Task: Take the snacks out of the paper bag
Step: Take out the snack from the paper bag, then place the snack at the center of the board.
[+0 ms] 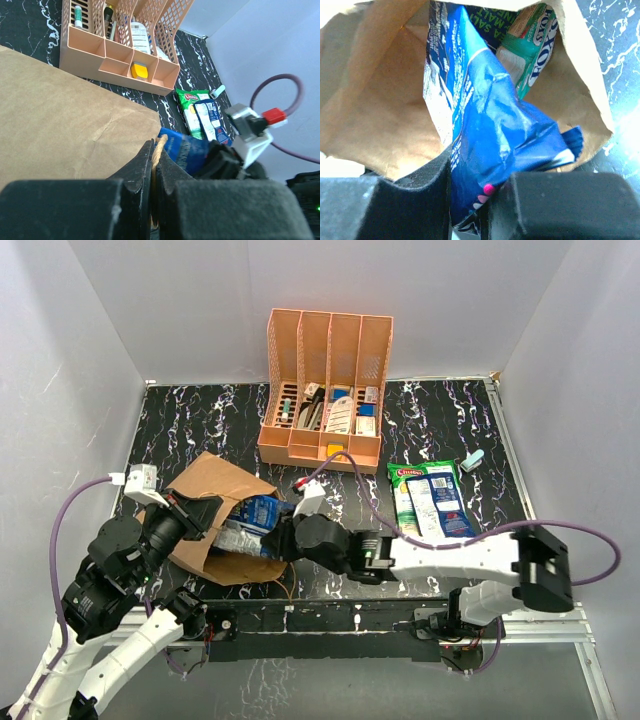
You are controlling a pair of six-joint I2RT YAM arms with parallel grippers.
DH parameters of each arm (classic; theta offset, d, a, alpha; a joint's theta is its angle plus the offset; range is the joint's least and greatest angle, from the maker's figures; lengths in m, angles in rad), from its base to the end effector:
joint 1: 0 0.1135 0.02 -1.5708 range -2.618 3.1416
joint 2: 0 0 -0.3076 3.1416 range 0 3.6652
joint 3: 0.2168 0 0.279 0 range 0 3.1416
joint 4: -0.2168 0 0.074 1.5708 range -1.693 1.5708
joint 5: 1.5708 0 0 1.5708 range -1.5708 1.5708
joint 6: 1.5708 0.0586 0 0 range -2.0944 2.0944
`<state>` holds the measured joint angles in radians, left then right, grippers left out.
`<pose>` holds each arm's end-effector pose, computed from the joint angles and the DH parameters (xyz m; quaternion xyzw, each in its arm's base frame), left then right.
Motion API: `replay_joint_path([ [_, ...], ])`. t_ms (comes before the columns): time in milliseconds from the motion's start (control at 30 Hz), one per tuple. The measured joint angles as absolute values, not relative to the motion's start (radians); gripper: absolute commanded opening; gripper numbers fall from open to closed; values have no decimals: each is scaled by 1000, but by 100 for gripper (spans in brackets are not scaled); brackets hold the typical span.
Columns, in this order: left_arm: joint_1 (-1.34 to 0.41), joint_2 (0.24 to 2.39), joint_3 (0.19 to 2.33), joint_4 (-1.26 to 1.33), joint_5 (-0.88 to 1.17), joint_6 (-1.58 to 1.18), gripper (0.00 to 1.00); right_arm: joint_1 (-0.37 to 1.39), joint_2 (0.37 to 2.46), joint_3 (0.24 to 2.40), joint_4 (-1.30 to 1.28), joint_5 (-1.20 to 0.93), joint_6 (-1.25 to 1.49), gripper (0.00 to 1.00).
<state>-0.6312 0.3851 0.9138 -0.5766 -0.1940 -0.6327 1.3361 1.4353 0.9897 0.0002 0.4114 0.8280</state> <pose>0.0642 -0.0329 0.4120 -0.0674 0.7204 -0.3491 0.5955 0.1078 0.3500 0.3000 -0.1026 0.8288 0.3800 0.3977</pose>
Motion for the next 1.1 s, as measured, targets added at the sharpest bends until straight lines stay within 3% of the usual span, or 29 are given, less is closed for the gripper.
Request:
replay_joint_path([
  [400,-631,389,914,-577,-194,-634,0,1336,904,912,-495,336,914,7],
  [633,-631,390,914,-576,-193,-637,0,1336,721,912,-897,452,1085,7],
  [833,-631,398,914,-573,-185,-647,0,1336,753,886,-1004,732,1196,7],
  [1100,-631,405,914,-578,-181,-652,0,1299,1064,884,-875,1212,1158,7],
])
